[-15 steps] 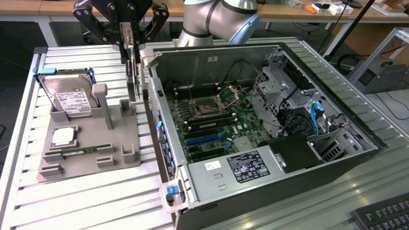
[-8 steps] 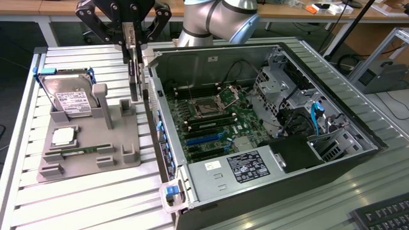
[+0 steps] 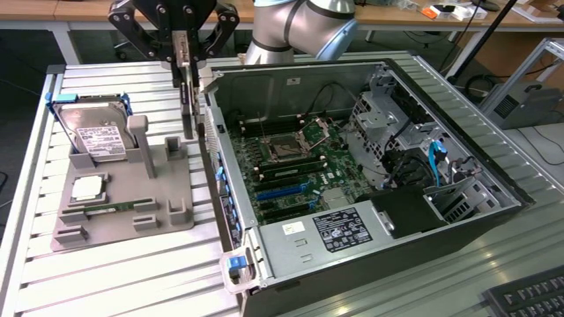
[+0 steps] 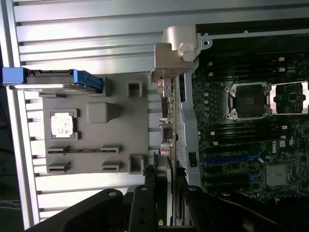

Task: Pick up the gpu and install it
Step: 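Pick up the gpu and move the gpu toward the slot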

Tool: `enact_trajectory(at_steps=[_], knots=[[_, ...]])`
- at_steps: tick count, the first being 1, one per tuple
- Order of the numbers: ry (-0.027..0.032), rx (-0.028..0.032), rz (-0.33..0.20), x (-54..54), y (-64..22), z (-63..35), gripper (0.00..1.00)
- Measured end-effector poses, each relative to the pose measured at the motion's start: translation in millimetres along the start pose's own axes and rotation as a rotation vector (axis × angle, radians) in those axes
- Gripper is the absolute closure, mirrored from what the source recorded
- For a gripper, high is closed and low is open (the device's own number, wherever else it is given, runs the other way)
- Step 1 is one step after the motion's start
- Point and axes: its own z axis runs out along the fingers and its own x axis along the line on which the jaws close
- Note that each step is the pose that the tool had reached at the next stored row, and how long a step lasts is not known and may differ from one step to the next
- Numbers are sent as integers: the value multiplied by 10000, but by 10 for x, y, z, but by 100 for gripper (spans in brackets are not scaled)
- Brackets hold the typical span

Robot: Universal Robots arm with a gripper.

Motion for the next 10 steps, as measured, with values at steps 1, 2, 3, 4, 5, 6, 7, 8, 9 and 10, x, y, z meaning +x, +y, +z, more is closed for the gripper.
enact_trajectory(at_steps=[1, 2, 3, 4, 5, 6, 7, 8, 9, 10], knots=[[0, 0, 0, -4, 0, 0, 73], [0, 0, 0, -9, 0, 1, 73], [-1, -1, 0, -12, 1, 1, 73], [0, -1, 0, -17, 1, 1, 73], [-1, 0, 0, -21, 1, 1, 73], [0, 0, 0, -27, 1, 1, 73], [0, 0, 0, -29, 2, 1, 73], [0, -1, 1, -32, 2, 1, 73], [-1, -1, 0, -40, 2, 1, 73], [-1, 0, 0, -45, 2, 2, 73]])
